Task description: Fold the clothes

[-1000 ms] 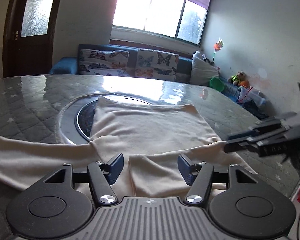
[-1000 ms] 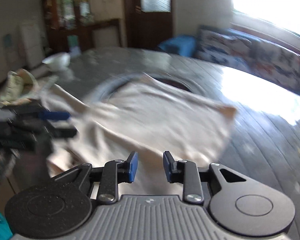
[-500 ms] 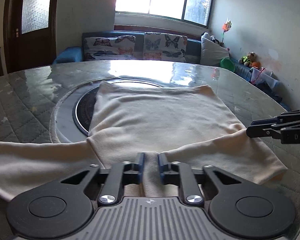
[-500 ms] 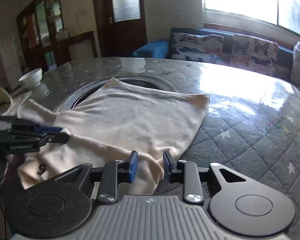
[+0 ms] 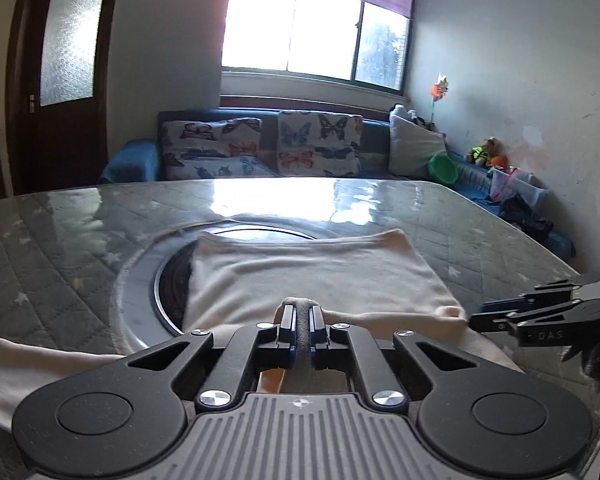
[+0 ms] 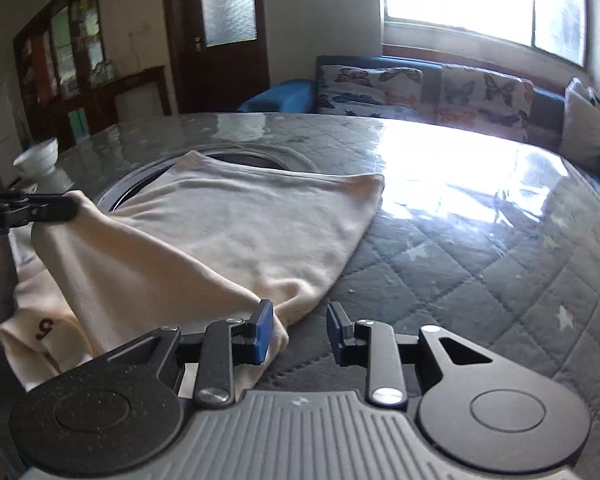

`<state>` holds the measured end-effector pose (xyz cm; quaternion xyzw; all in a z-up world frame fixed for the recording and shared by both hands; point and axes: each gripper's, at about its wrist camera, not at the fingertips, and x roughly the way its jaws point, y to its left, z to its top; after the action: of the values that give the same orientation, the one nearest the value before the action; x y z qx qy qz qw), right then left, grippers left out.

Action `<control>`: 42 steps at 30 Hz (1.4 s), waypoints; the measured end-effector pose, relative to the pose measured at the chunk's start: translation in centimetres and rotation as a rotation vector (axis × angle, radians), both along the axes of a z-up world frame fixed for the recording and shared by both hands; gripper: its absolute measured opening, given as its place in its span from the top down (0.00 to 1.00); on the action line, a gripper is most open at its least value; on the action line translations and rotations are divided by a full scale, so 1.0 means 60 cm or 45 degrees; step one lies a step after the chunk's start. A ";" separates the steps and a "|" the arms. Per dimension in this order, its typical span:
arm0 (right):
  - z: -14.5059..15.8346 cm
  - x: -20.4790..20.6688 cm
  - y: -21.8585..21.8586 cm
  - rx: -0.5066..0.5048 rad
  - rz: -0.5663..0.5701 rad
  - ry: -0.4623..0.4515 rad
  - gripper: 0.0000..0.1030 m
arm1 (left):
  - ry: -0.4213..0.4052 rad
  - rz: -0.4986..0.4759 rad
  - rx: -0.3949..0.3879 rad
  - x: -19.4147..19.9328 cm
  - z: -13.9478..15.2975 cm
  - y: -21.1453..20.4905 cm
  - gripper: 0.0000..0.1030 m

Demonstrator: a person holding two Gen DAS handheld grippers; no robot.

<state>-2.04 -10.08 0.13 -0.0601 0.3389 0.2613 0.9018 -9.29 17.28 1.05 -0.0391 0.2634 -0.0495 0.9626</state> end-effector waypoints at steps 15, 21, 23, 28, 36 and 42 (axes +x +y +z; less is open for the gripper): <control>0.001 -0.045 0.022 -0.087 0.114 -0.081 0.68 | 0.163 0.097 0.053 0.026 -0.058 0.026 0.79; 0.021 -0.082 0.018 -0.087 0.208 -0.118 0.68 | 0.142 0.038 0.033 -0.015 -0.039 0.020 0.60; 0.014 -0.095 0.022 -0.089 0.245 -0.096 0.68 | 0.159 0.021 0.026 -0.022 -0.044 0.015 0.60; -0.002 -0.131 0.039 -0.164 0.338 -0.137 0.68 | 0.178 0.031 0.037 -0.025 -0.061 0.005 0.71; 0.005 -0.134 0.063 -0.194 0.418 -0.157 0.68 | 0.164 0.089 0.008 -0.035 -0.059 0.024 0.92; 0.021 -0.124 0.083 -0.164 0.462 -0.183 0.68 | 0.149 0.144 -0.042 -0.050 -0.050 0.044 0.84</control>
<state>-9.46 -5.11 1.37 -0.1960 0.2735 0.3924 0.8561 -12.28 19.92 -1.92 -0.0728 0.3157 0.0031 0.9461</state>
